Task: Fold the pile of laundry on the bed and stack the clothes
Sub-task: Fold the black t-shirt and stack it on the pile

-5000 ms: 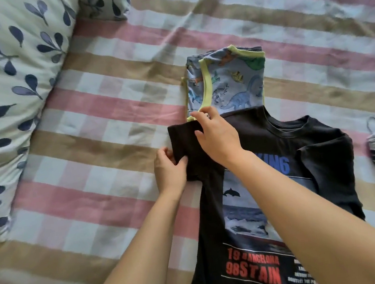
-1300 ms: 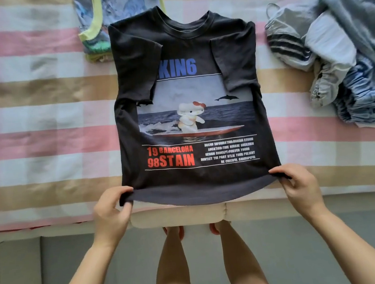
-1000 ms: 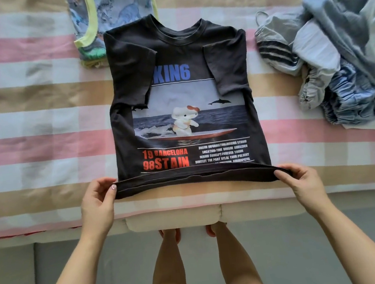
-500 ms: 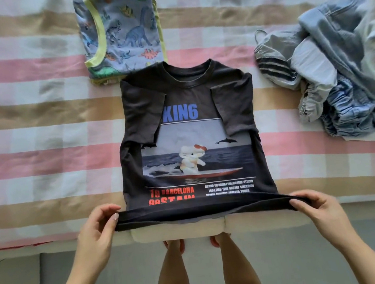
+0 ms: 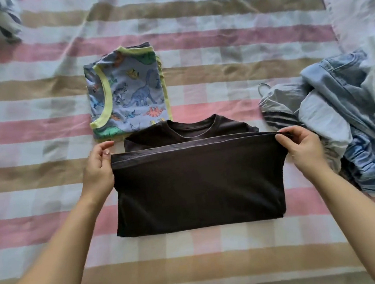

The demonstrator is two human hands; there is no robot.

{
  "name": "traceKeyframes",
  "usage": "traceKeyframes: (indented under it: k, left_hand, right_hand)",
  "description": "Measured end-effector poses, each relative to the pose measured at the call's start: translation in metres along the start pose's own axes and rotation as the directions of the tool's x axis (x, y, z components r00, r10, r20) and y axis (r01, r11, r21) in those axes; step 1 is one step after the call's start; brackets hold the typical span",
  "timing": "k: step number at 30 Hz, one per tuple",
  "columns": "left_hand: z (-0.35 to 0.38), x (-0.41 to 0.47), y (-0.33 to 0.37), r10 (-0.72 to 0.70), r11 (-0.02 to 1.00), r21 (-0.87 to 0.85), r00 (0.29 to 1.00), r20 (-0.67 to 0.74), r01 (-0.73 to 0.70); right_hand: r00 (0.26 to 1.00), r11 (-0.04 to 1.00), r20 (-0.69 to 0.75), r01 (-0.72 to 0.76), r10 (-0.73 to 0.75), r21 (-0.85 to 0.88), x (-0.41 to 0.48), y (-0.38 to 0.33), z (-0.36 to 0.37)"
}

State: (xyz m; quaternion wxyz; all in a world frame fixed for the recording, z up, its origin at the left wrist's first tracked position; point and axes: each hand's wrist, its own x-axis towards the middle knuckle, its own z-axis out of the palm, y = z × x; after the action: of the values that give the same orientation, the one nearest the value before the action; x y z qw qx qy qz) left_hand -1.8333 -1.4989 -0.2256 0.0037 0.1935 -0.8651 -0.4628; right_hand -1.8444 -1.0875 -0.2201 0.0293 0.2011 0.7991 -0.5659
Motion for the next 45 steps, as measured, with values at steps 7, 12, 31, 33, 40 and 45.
traceKeyframes:
  k: [7, 12, 31, 33, 40, 45]
  left_hand:
    - [0.03, 0.051, -0.017, -0.133, 0.988, 0.06, 0.986, -0.103, 0.14]
    - [0.037, 0.047, -0.02, -0.187, 0.978, -0.118, 0.976, -0.115, 0.174]
    - [0.008, -0.121, -0.061, -0.344, 0.909, -0.272, 0.938, -0.053, 0.317]
    - [0.008, -0.127, -0.064, -0.352, 0.901, -0.294, 0.933, -0.072, 0.318]
    - [-0.001, -0.179, -0.09, -0.397, 0.893, -0.254, 0.916, -0.063, 0.37]
    - [-0.003, -0.215, -0.099, -0.404, 0.909, -0.142, 0.913, -0.062, 0.393]
  right_hand:
    - [0.996, 0.975, -0.039, 0.071, -0.081, -0.212, 0.054, 0.023, 0.029]
    - [0.998, 0.977, -0.055, -0.005, -0.007, -0.214, 0.042, 0.02, 0.032]
    - [0.941, 0.952, -0.179, -0.258, 0.287, 0.167, -0.118, 0.055, 0.011]
    - [0.948, 0.962, -0.176, -0.248, 0.265, 0.11, -0.124, 0.057, 0.004]
    - [0.96, 0.941, -0.162, -0.261, 0.229, -0.216, -0.165, 0.075, -0.014]
    - [0.939, 0.898, -0.199, -0.331, 0.282, -0.288, -0.197, 0.092, -0.017]
